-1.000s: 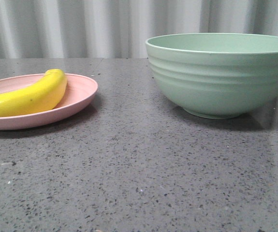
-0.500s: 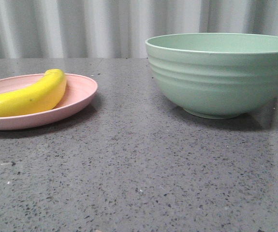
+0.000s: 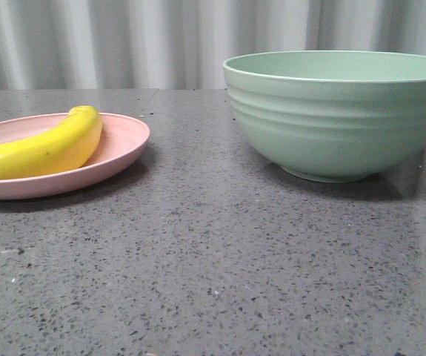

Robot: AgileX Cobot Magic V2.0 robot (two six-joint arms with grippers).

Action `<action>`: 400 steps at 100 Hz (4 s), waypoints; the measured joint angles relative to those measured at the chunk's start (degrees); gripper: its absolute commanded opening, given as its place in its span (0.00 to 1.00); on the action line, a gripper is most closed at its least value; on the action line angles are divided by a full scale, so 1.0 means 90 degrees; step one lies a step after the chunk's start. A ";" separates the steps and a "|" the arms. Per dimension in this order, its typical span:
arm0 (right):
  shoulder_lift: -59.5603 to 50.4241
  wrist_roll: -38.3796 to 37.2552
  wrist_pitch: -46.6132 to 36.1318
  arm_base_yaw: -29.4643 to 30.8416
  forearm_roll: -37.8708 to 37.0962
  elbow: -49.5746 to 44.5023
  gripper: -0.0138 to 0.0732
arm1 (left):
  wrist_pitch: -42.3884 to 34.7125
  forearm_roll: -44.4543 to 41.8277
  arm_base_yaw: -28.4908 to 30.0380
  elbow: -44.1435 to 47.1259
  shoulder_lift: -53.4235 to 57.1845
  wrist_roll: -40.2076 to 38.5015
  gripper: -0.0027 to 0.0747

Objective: Transfer banana from pink plate to green bowl

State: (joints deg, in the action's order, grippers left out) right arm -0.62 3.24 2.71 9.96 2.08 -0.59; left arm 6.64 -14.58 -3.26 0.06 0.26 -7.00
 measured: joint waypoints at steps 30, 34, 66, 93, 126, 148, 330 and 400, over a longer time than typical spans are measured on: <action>0.0000 0.0000 0.0248 0.0000 0.0000 0.0023 0.09 | -0.0415 0.0588 0.0000 -0.0041 -0.0011 0.0000 0.01; 0.0039 0.0000 0.0419 0.0000 0.0000 0.0103 0.09 | -0.0415 0.0620 0.0000 -0.0103 -0.0081 0.0000 0.01; 0.1821 0.0000 0.1583 0.0000 0.0010 0.1474 0.09 | -0.0483 0.0656 0.0000 -0.1507 -0.2015 0.0000 0.01; 0.2954 0.0000 0.1566 0.0000 0.0014 0.2202 0.09 | -0.1045 0.0656 0.0000 -0.1937 -0.3306 0.0000 0.28; 0.3047 0.0000 0.1562 0.0000 0.0101 0.2202 0.09 | -0.2142 0.0669 0.0000 -0.2027 -0.4013 0.0000 0.60; 0.3218 -0.0010 0.1615 0.0000 0.0116 0.2202 0.09 | -0.0939 0.0680 -0.0582 -0.3012 -0.4728 0.0000 0.60; 0.3703 -0.0010 0.1615 0.0000 0.0158 0.2202 0.09 | 0.4091 0.2405 -0.2744 -0.6301 -0.9324 0.0778 0.05; 0.4467 0.0133 0.3622 -0.1177 0.0199 0.4072 0.33 | 0.5161 0.3374 -0.2767 -0.7243 -0.9337 0.2153 0.01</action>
State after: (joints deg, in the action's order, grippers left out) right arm 39.57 4.44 35.31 -0.63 3.87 36.05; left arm 53.09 15.78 -28.16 -65.13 -83.77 12.37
